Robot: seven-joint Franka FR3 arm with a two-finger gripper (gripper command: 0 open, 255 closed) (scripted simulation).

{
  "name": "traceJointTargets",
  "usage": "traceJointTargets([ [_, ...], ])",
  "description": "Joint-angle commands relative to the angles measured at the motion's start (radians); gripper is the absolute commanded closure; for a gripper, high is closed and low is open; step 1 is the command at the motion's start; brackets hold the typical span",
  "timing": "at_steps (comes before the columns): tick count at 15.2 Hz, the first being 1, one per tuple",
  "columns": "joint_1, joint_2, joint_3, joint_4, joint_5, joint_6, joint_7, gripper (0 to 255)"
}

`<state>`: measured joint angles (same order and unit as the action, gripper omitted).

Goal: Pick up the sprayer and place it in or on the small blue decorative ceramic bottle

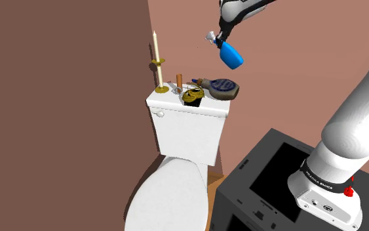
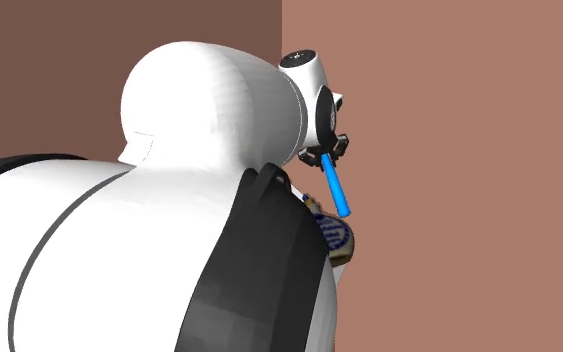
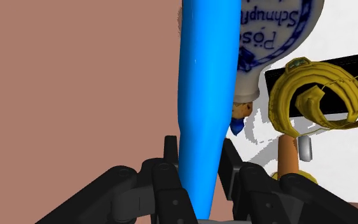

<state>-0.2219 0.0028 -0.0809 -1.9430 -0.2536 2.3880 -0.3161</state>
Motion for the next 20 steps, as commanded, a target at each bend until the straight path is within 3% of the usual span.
traceJointTargets([
  [1, -0.001, 0.006, -0.001, -0.018, -0.004, 0.024, 0.005, 255],
  [8, -0.004, 0.032, -0.005, -0.082, -0.027, 0.113, 0.033, 255],
  [16, -0.004, 0.032, -0.005, -0.082, -0.027, 0.113, 0.033, 255],
  [17, -0.004, 0.032, -0.005, -0.082, -0.027, 0.113, 0.033, 0],
  [20, -0.004, 0.032, -0.005, -0.082, -0.027, 0.113, 0.033, 0],
])
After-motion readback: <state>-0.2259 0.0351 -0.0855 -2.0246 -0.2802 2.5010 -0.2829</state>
